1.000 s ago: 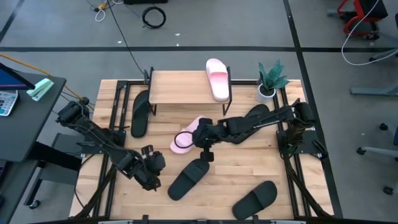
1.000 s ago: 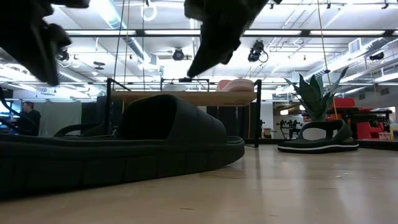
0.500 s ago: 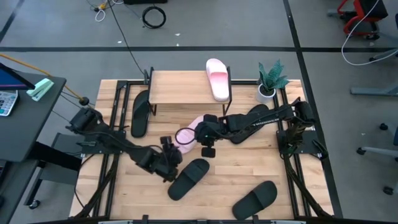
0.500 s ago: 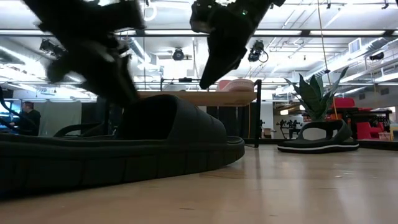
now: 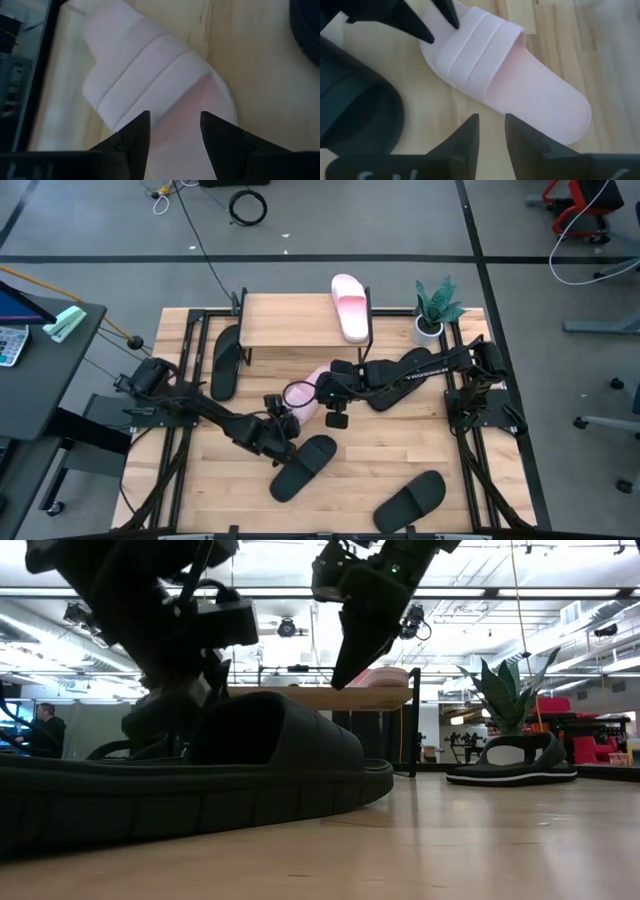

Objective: Pick and place slides into the shelf
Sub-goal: Align the pink slide on the shelf with the other pink slide

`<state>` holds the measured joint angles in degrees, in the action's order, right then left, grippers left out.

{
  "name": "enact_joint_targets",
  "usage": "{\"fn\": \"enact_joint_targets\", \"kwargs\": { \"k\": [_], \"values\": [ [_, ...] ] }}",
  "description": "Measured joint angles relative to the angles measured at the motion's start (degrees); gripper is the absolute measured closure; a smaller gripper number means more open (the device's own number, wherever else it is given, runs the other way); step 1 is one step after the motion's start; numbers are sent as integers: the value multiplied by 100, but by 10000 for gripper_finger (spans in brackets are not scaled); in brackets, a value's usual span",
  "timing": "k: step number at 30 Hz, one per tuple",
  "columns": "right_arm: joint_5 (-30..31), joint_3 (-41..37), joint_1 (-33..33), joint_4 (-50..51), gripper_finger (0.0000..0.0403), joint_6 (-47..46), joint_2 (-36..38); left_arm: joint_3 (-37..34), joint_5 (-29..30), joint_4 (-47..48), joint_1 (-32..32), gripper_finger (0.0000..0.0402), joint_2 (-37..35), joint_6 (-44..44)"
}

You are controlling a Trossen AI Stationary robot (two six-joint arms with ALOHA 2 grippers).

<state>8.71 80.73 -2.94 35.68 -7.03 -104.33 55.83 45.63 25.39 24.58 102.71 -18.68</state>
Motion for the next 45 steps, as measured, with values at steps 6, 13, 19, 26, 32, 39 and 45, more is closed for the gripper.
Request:
{"fn": "enact_joint_targets", "kwargs": {
  "k": [6,13,19,26,32,39,45],
  "values": [
    [2,0,120,-9,304,-59,0,0,551,-77,-81,218,286,-6],
    [7,0,145,-28,304,-74,0,2,676,-209,-318,232,418,0],
    [4,0,145,-39,305,-84,0,2,866,-373,-457,269,418,279],
    [4,0,145,-39,305,-90,0,2,902,-694,-603,381,418,710],
    [4,0,145,-38,304,-87,2,2,896,-646,-572,392,386,756],
    [4,0,145,13,306,-85,4,-2,831,-246,-162,394,-184,609],
    [1,0,125,57,306,-280,4,0,435,318,328,395,-1370,-76]
  ]
}}
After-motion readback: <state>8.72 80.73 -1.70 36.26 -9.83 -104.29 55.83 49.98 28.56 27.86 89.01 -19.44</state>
